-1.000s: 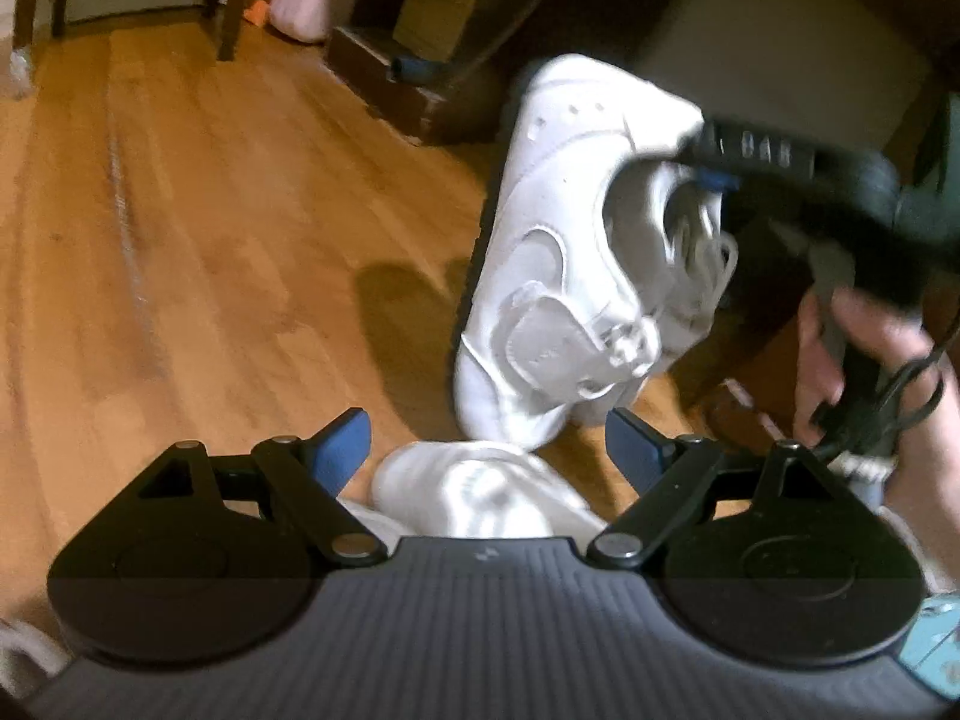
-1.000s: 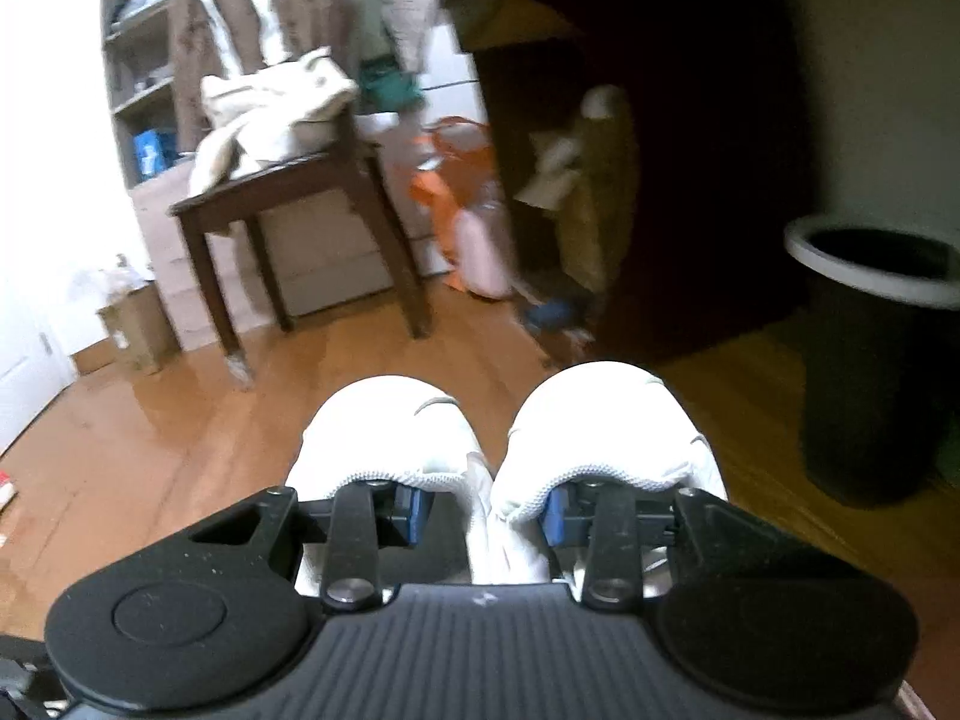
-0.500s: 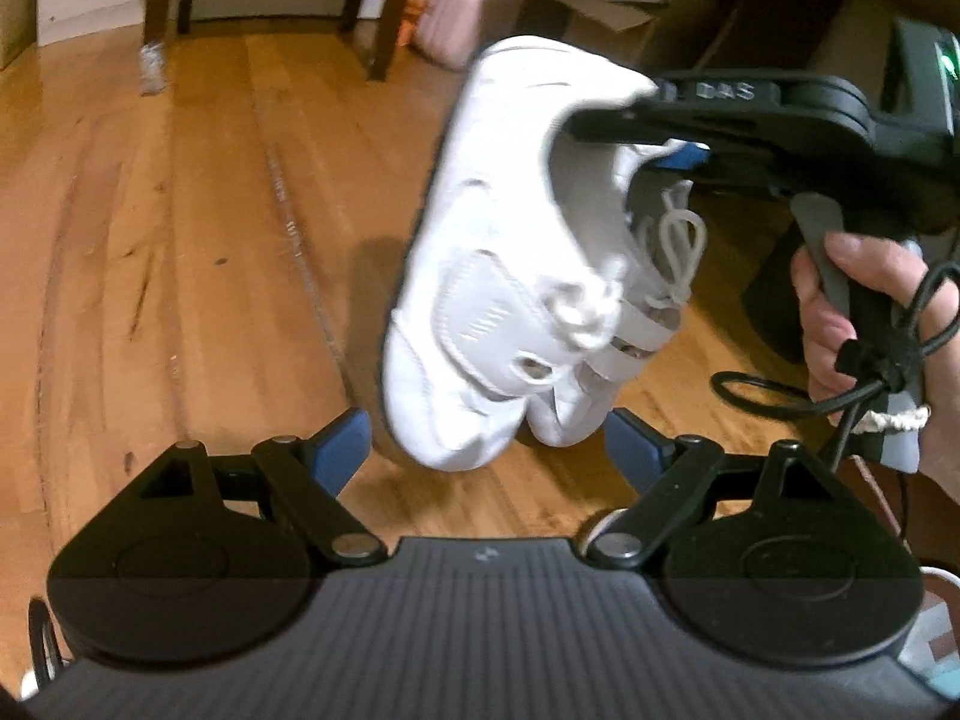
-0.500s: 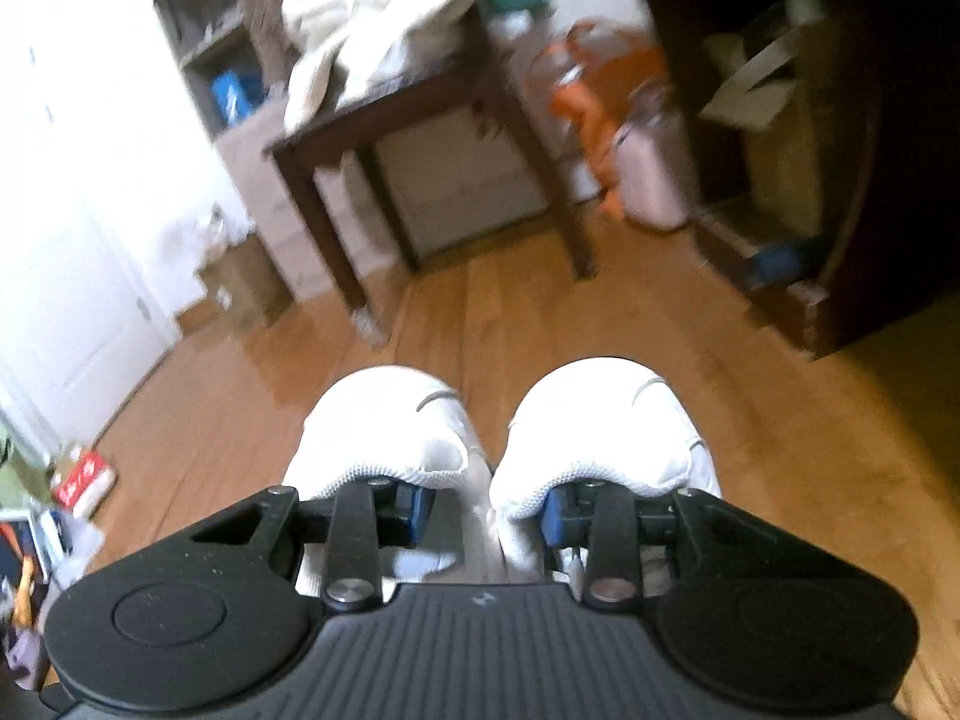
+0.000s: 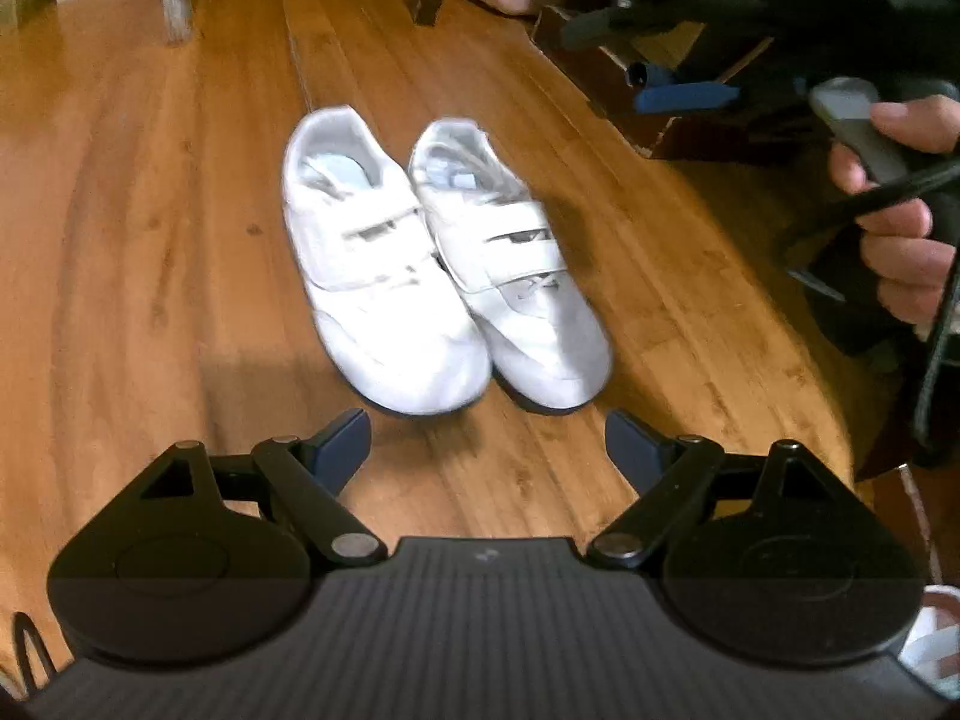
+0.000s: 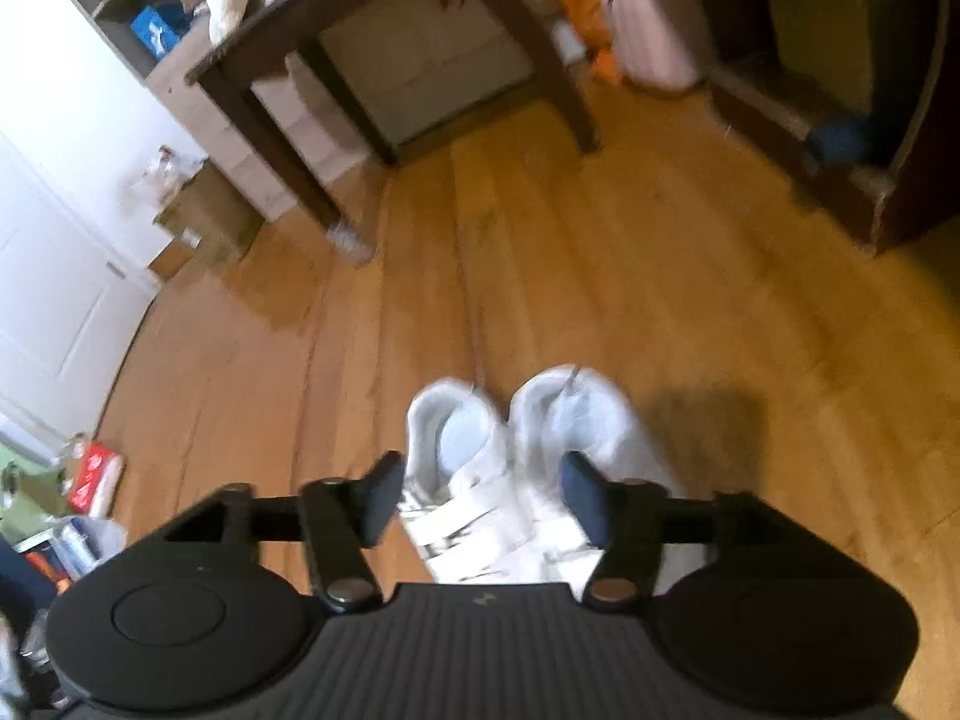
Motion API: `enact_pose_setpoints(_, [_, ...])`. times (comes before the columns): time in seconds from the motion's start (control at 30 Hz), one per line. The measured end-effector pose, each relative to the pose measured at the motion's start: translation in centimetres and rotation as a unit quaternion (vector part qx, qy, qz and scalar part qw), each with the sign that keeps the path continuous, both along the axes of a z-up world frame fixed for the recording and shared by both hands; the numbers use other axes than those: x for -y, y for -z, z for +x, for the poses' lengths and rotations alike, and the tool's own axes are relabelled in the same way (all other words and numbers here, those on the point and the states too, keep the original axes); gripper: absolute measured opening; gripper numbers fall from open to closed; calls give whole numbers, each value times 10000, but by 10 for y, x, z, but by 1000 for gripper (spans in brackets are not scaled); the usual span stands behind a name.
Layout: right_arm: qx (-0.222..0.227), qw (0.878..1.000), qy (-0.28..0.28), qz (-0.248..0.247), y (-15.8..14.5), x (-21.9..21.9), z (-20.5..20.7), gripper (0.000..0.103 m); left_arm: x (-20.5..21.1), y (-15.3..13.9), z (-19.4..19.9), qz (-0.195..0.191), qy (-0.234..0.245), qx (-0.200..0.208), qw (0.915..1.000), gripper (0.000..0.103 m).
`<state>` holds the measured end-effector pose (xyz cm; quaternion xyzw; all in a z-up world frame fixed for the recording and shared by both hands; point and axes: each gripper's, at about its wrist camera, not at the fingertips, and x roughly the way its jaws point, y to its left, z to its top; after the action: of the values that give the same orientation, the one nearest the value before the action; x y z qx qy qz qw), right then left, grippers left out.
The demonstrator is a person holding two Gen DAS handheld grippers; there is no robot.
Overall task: Organize scattered shoes
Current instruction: 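Set the white sneakers down as a pair with the right tool and release, then grasp both white charm clogs at their heels with the right tool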
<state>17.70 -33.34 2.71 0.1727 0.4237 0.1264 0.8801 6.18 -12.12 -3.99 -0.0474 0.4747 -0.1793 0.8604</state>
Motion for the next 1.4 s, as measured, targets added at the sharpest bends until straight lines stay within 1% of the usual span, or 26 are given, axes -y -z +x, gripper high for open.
enact_pose_setpoints(0.03, [-5, 10000, -54, -28, 0, 3, -5, 70, -2, -1, -2, 18, -1, 4, 10000, 85])
enact_pose_setpoints(0.07, [-58, 9999, -63, -79, 2, 8, -13, 72, -5, 0, -3, -3, 11, -13, 10000, 85])
enact_pose_setpoints(0.13, [-172, 9998, -33, -77, 8, 14, -20, 72, -8, 0, -6, -61, 25, -99, 9999, 85])
enact_pose_setpoints(0.2, [-396, 9992, -33, 65, 16, 21, -26, 72, -12, 0, -14, -58, 22, -227, 9997, 85])
enact_pose_setpoints(0.27, [-1033, 9943, 59, 255, 28, 35, -45, 72, -13, 0, -22, 14, 17, -354, 9994, 85])
enact_pose_setpoints(0.33, [-1753, 9845, 72, -41, 34, 37, -67, 72, -15, 2, -30, -21, 20, -632, 9980, 85])
enact_pose_setpoints(0.4, [-2055, 9784, -43, -240, 38, 37, -93, 72, -19, 5, -38, -328, 98, -1064, 9937, 85])
enact_pose_setpoints(0.47, [-2219, 9750, -76, 7, 43, 41, -119, 72, -19, 7, -47, -627, 221, -1418, 9877, 85])
enact_pose_setpoints(0.53, [-2283, 9733, -122, 182, 46, 44, -134, 72, -16, 4, -56, -731, 364, -1539, 9847, 85])
enact_pose_setpoints(0.63, [-2370, 9712, -42, 236, 51, 48, -167, 72, -2, -1, -83, -768, 811, -1762, 9780, 85])
enact_pose_setpoints(0.73, [-2659, 9638, -182, -84, 56, 43, -186, 76, 10, 3, -103, -868, 1157, -2070, 9676, 85])
enact_pose_setpoints(0.77, [-2759, 9607, -235, -199, 57, 41, -192, 80, 14, 6, -109, -859, 1229, -2146, 9651, 85])
enact_pose_setpoints(0.87, [-3054, 9499, -392, -545, 61, 36, -211, 81, 27, 16, -129, -659, 1329, -2260, 9628, 85])
enact_pose_setpoints(0.9, [-3077, 9488, -406, -583, 62, 35, -212, 81, 31, 18, -135, -522, 1335, -2208, 9647, 85])
enact_pose_setpoints(0.97, [-3183, 9424, -456, -917, 65, 32, -217, 81, 38, 18, -145, -75, 1281, -1884, 9737, 85])
enact_pose_setpoints(1.0, [-3240, 9386, -493, -1076, 66, 30, -219, 81, 40, 20, -148, 57, 1260, -1790, 9757, 85])
enact_pose_setpoints(1.07, [-3362, 9311, -574, -1295, 69, 28, -222, 80, 41, 24, -152, 99, 1237, -1767, 9764, 85])
enact_pose_setpoints(1.1, [-3473, 9242, -645, -1453, 72, 24, -221, 80, 42, 27, -154, 137, 1238, -1747, 9767, 85])
enact_pose_setpoints(1.13, [-3526, 9208, -688, -1518, 74, 24, -223, 80, 43, 28, -156, 173, 1247, -1728, 9769, 85])
enact_pose_setpoints(1.2, [-3668, 9095, -840, -1767, 77, 17, -219, 79, 42, 30, -163, 352, 1284, -1592, 9782, 86])
enact_pose_setpoints(1.23, [-3691, 9067, -882, -1844, 78, 14, -218, 79, 40, 31, -167, 430, 1314, -1505, 9789, 86])
enact_pose_setpoints(1.33, [-3830, 8929, -1106, -2094, 81, 6, -211, 79, 39, 33, -174, 435, 1438, -1321, 9798, 86])
enact_pose_setpoints(1.37, [-3942, 8856, -1187, -2152, 83, 1, -206, 79, 38, 32, -176, 400, 1478, -1229, 9805, 86])
enact_pose_setpoints(1.4, [-3986, 8829, -1211, -2168, 84, 0, -203, 79, 36, 30, -177, 350, 1499, -1115, 9818, 86])
